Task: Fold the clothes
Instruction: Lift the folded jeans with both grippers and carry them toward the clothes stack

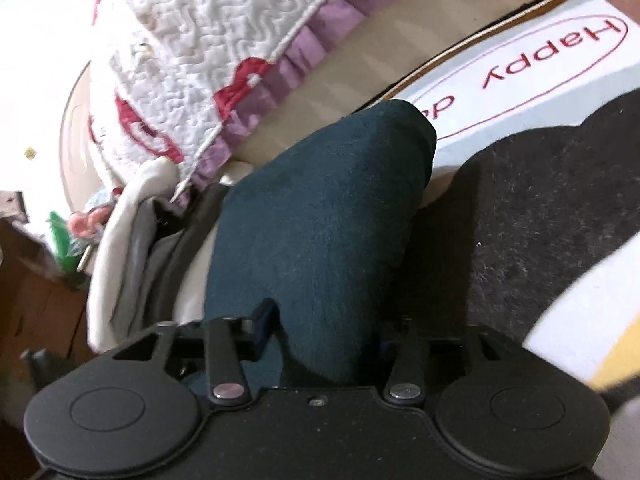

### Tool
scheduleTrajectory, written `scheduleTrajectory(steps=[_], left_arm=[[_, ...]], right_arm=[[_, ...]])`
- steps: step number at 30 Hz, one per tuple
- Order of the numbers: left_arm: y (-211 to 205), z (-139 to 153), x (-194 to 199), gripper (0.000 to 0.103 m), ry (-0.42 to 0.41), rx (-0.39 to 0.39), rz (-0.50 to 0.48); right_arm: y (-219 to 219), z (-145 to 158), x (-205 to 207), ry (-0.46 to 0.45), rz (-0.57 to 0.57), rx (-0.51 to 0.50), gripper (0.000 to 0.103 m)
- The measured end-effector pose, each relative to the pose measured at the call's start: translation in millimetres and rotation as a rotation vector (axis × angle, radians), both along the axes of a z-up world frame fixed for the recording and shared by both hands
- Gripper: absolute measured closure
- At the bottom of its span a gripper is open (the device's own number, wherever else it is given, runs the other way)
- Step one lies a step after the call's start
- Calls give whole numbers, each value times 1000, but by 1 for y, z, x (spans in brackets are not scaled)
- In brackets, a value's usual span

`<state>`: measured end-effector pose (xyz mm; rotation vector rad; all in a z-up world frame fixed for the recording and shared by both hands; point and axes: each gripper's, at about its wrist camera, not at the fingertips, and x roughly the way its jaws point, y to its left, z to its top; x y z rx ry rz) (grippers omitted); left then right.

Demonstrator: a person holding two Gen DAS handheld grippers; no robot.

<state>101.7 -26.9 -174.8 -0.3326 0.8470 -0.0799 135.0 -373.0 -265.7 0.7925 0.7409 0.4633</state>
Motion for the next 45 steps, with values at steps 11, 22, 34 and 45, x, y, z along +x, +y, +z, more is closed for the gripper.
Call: scheduleTrajectory(steps=[11, 22, 34, 45], left_arm=[[1, 36, -32, 71, -197, 59, -104], [61, 100, -79, 70, -388, -199, -19], [224, 256, -111, 70, -505, 20, 168], [348, 306, -44, 68, -492, 180, 366]], right_arm=[[19, 73, -36, -230, 46, -183, 69], [80, 224, -65, -407, 117, -380, 70], [245, 392, 4, -532, 449, -310, 70], [375, 392, 136, -544, 582, 94, 70]])
